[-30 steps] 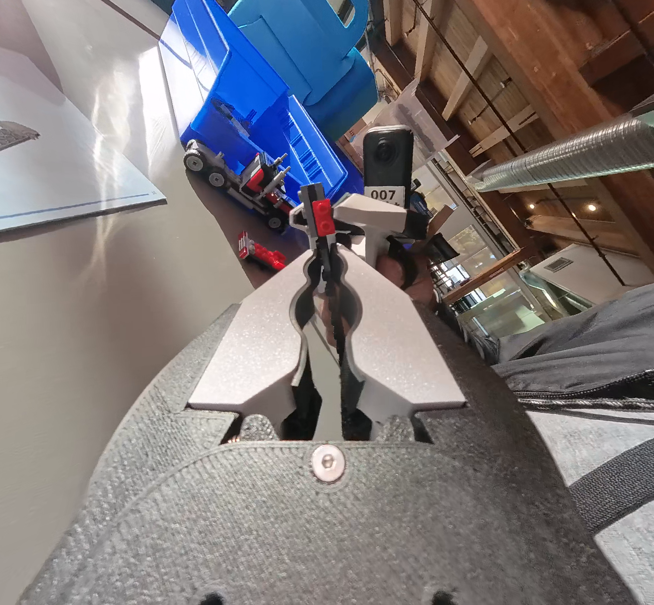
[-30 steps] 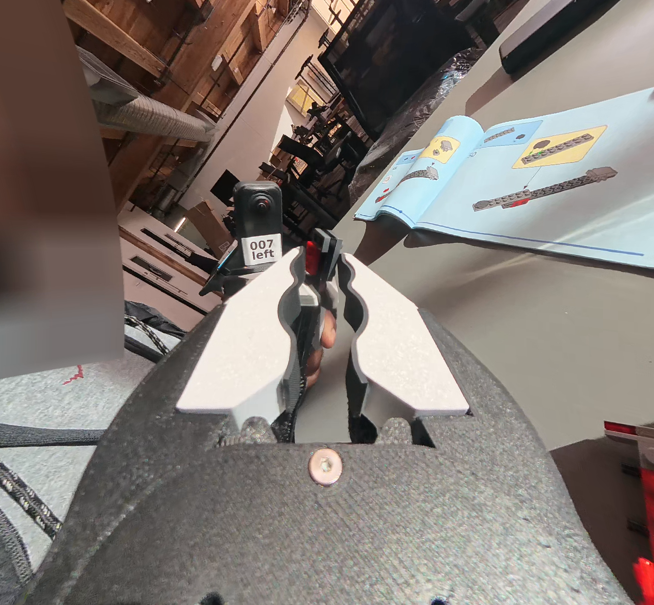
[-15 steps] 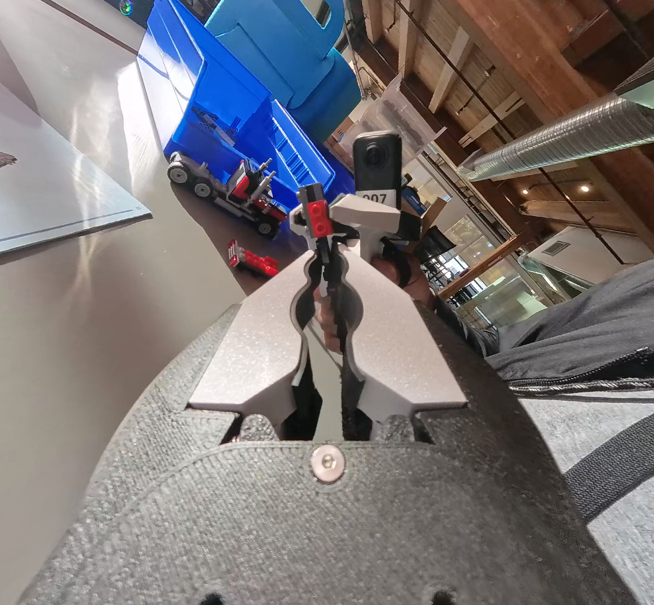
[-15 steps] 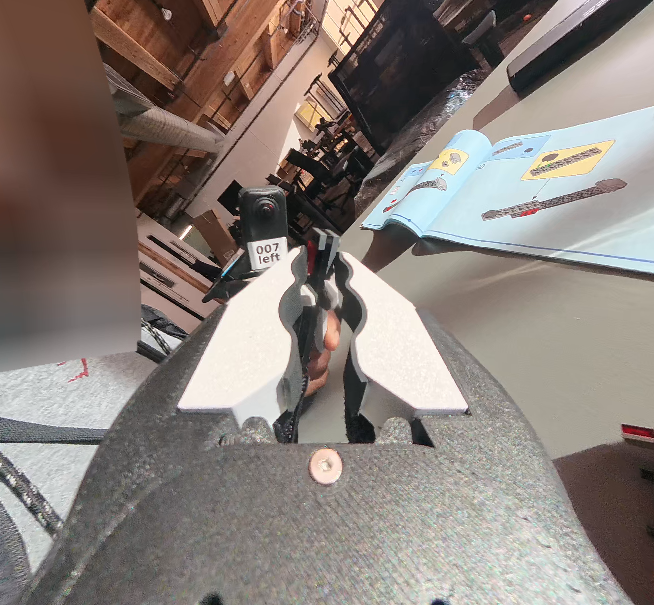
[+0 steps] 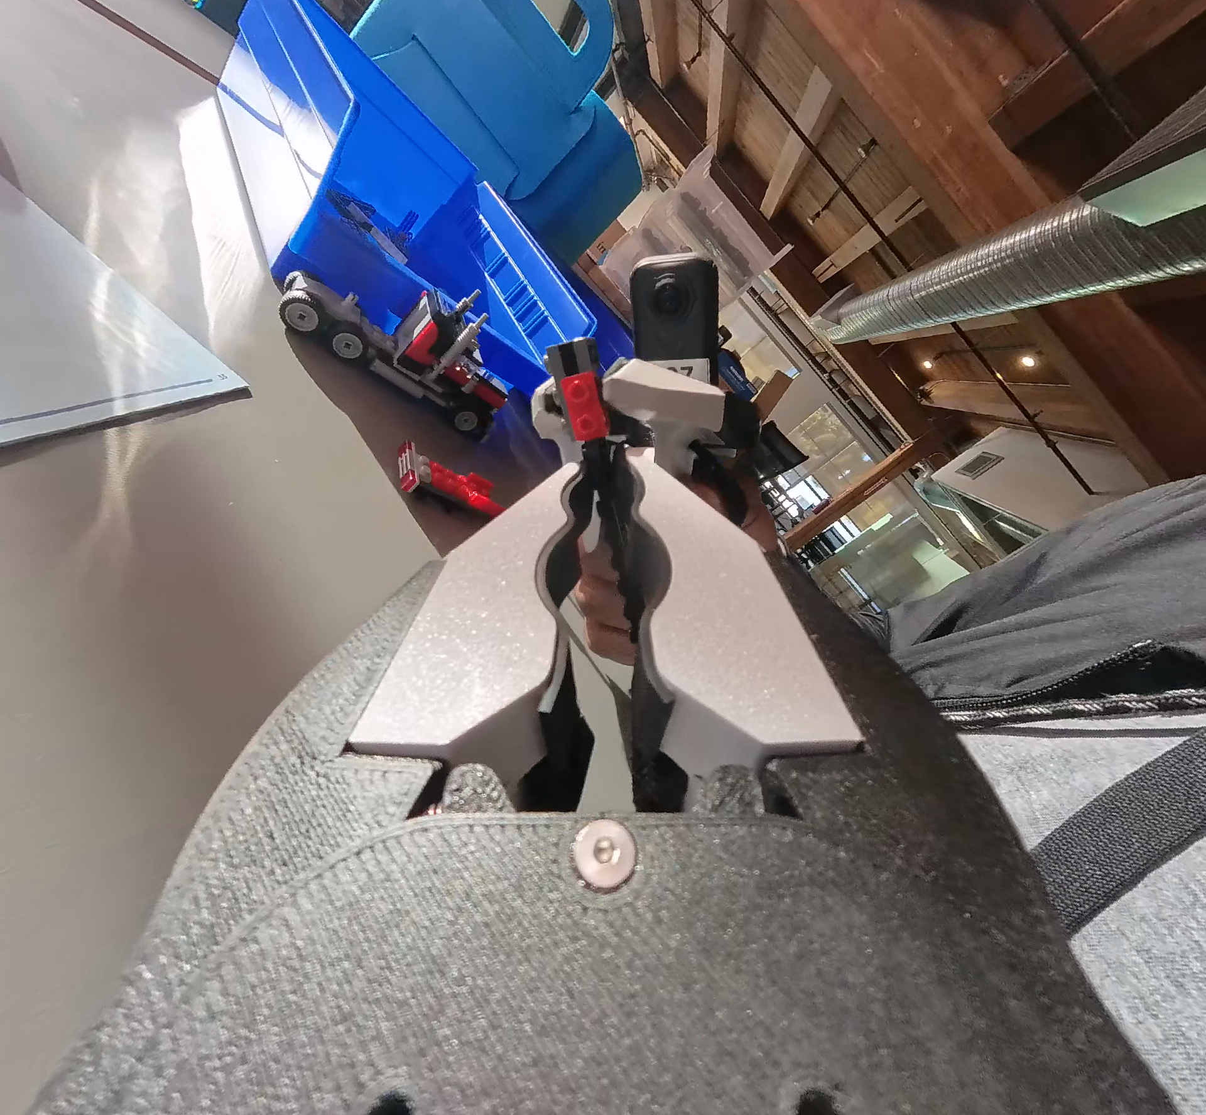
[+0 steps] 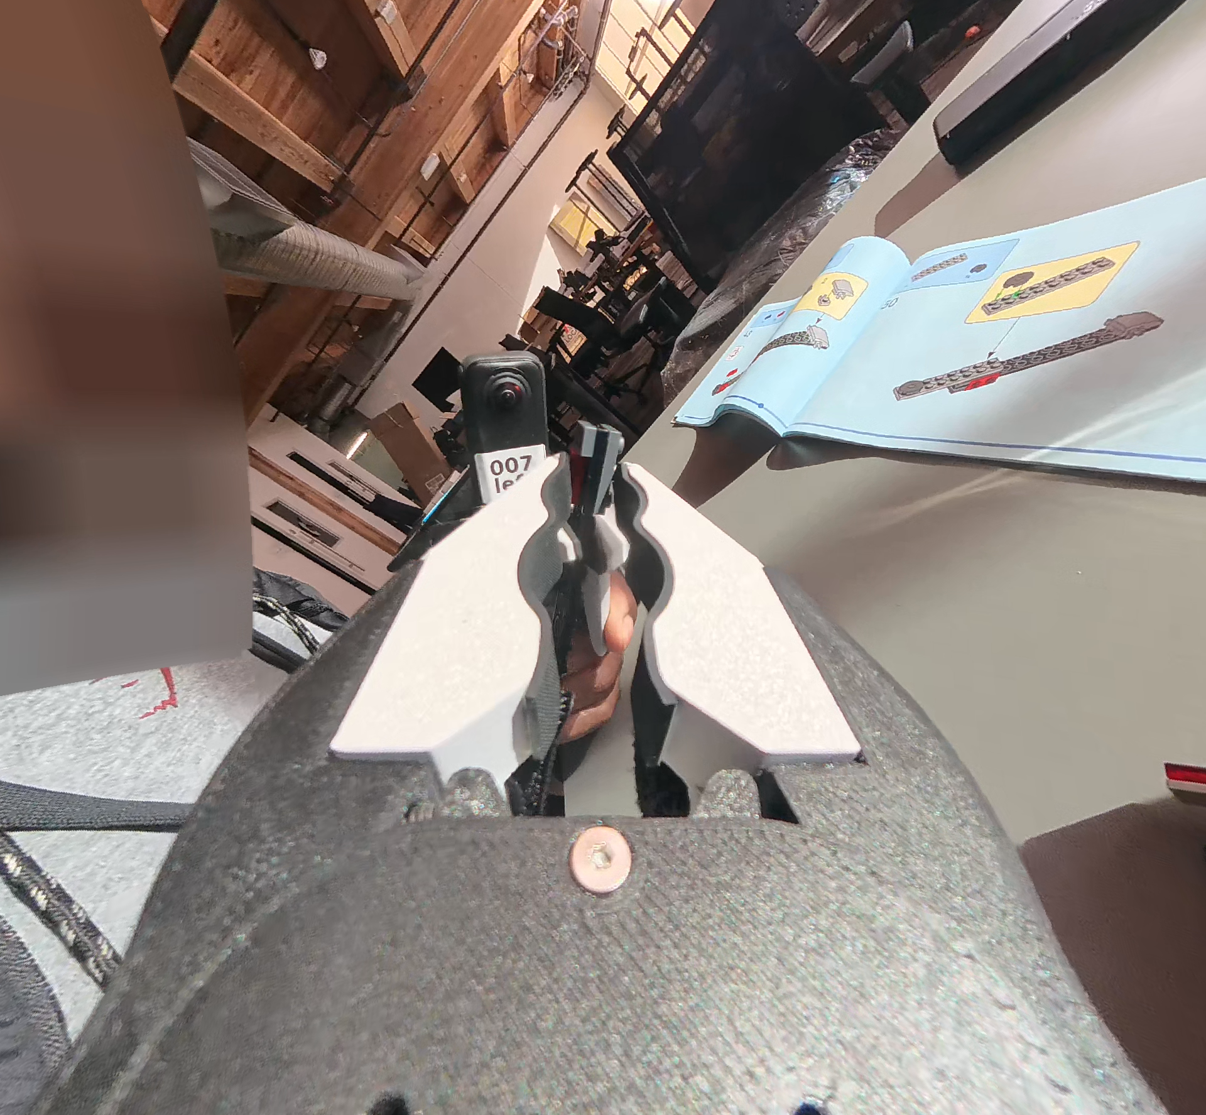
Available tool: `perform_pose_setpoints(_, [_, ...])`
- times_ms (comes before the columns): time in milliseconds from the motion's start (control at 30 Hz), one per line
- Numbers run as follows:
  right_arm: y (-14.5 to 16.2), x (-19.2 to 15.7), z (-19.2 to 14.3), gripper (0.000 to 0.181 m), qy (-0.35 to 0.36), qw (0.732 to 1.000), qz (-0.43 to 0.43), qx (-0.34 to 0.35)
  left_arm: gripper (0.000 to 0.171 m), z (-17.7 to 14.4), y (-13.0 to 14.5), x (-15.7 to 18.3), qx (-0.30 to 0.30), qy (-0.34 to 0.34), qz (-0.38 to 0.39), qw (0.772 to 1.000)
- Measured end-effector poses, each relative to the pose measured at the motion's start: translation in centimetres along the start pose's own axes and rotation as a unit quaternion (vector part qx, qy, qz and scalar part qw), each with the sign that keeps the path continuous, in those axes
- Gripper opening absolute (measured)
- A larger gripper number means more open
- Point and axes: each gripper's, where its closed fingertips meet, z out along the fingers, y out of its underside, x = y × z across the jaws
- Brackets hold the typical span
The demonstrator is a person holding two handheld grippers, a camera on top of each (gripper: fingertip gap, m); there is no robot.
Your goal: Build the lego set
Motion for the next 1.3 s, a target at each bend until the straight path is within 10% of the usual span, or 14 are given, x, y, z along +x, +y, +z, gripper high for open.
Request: perform_pose_setpoints(1300, [0.1, -0.5, -0.3, 0.030, -0.019, 1.000, 0.011, 0.007, 0.006, -0.1, -0.1, -0.3, 0.002, -0.020, 0.026, 0.999])
